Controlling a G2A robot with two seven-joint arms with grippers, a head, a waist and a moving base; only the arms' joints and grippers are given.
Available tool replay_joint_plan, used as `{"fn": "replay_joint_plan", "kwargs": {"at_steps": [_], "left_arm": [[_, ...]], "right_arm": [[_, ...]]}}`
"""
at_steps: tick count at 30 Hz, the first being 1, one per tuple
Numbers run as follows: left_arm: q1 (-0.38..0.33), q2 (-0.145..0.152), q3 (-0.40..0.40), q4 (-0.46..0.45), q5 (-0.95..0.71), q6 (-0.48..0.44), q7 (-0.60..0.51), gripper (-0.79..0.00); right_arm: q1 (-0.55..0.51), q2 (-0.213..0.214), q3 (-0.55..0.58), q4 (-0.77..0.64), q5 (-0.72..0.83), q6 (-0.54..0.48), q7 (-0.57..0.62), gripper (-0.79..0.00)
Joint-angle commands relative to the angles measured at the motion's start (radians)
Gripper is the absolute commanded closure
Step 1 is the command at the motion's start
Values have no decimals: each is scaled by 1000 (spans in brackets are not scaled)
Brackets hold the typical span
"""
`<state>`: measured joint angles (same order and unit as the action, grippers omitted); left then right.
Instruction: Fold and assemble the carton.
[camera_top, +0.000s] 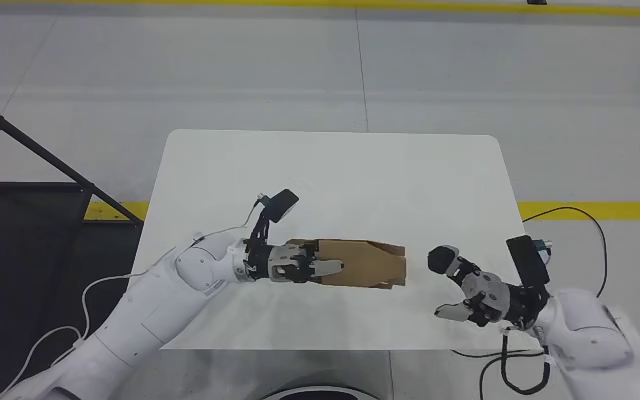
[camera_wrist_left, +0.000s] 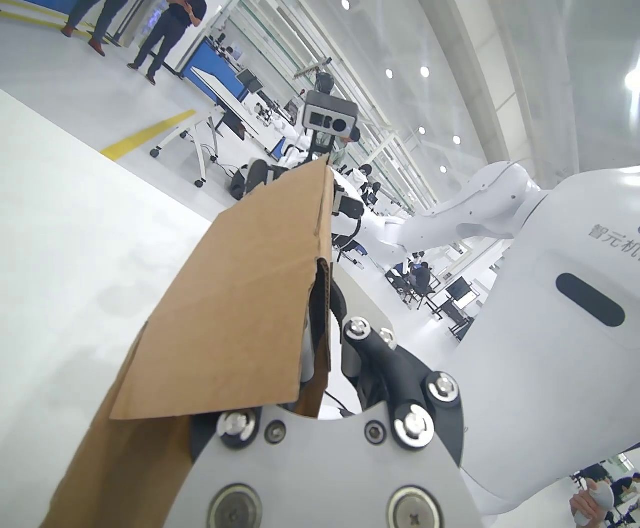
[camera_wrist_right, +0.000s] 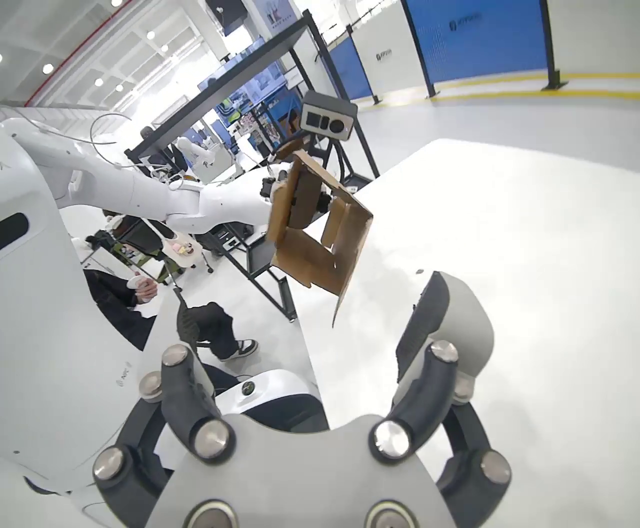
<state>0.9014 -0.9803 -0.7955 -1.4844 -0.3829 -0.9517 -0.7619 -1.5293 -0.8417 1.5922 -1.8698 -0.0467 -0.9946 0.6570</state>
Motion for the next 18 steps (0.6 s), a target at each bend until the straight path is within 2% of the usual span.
{"fn": "replay_joint_plan", "kwargs": {"at_steps": [1, 10, 15, 18], "left_arm": [[1, -2, 0, 3, -8, 27, -3, 0], [-15, -12, 17, 8, -111, 130, -95, 0], [-24, -18, 20, 22, -166, 154, -155, 0], [-26, -22, 19, 30, -179, 172, -173, 0]], "right_arm": [[-31, -10, 29, -30, -115, -18, -97, -785], [-136, -54, 55, -158, -569, 68, -389, -785], [-169, -70, 36, -191, -705, 181, -495, -773], [-180, -74, 26, -202, -764, 218, -507, -779]]}}
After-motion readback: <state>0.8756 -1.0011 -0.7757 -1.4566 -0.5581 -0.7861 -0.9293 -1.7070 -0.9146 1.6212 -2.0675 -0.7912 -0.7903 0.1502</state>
